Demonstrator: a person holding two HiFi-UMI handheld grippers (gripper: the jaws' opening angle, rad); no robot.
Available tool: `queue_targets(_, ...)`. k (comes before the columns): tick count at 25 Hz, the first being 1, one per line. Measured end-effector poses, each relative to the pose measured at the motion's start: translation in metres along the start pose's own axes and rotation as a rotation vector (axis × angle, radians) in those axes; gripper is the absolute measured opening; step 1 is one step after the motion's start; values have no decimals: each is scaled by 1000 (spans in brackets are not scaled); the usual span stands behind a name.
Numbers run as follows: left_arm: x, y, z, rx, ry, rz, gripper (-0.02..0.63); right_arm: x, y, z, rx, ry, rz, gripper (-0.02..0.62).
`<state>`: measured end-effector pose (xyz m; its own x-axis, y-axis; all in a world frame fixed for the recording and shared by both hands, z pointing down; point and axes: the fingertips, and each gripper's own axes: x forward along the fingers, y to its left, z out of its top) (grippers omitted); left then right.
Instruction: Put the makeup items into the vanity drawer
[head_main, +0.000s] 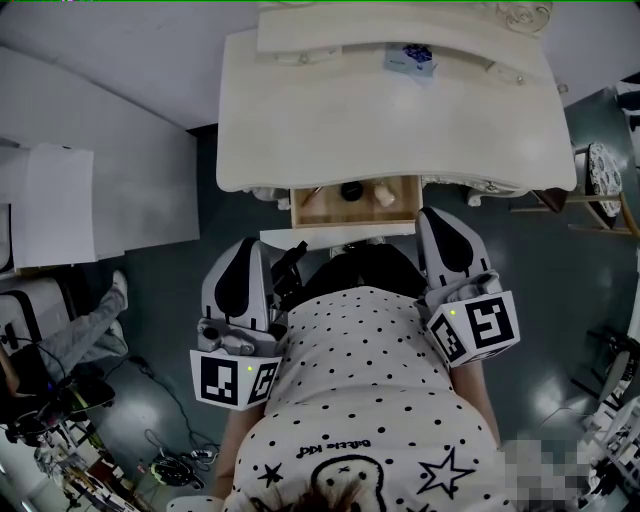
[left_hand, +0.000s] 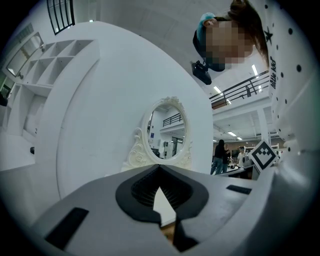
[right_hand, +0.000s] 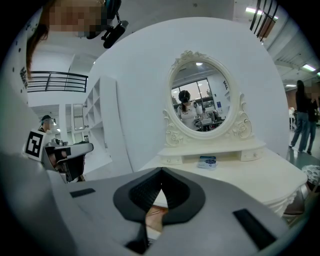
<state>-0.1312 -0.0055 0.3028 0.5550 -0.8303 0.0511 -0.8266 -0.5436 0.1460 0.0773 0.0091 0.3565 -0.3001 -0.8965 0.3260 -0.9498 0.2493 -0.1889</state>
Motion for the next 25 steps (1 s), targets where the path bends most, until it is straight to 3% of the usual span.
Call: queue_targets(25,2,-1,1,-3,8,-5,-2,2,-1,1,8,11,6,9)
